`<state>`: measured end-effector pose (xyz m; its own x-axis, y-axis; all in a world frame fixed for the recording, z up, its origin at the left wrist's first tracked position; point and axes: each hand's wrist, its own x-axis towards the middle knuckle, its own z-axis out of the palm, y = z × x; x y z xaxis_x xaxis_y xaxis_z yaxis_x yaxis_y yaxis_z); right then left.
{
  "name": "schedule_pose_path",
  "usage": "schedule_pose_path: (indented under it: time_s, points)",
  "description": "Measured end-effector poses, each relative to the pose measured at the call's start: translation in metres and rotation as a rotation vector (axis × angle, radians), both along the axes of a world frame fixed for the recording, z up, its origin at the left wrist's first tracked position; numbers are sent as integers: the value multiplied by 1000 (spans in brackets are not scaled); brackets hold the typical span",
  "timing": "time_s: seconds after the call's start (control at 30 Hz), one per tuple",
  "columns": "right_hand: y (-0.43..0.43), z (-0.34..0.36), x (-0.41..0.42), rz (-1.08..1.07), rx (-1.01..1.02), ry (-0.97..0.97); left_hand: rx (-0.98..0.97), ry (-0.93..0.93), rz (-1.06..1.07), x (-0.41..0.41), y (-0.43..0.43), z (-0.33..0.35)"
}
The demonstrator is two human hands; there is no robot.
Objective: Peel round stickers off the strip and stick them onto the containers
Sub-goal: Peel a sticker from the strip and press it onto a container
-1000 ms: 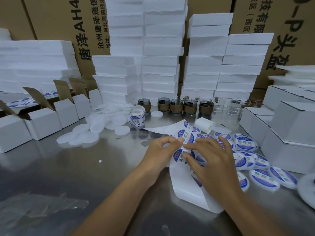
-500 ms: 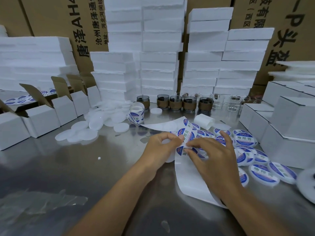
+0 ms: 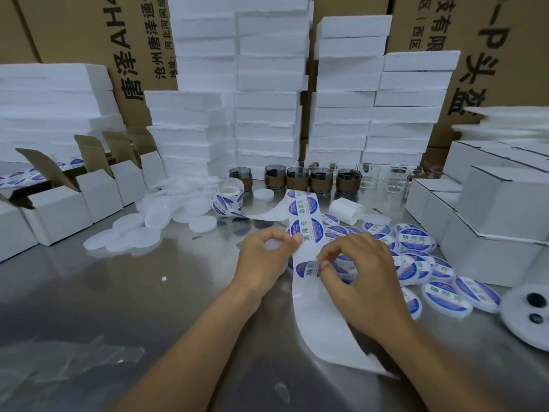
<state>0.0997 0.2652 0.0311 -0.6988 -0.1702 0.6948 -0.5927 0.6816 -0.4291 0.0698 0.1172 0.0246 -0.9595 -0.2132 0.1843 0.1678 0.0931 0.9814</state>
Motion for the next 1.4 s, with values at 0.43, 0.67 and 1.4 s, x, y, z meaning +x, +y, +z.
schedule_pose_path:
  time_s: [0.43,0.67,1.4]
  points:
    - [3,16,-2,138,-944,-424,-204,61,54,3,-5,-3]
    - [0,25,-1,331,-1218,-689,85,237,203,9,-10,17]
    - [-27,17,16,372,-1018,-502,729,-34,-451,19,11,19]
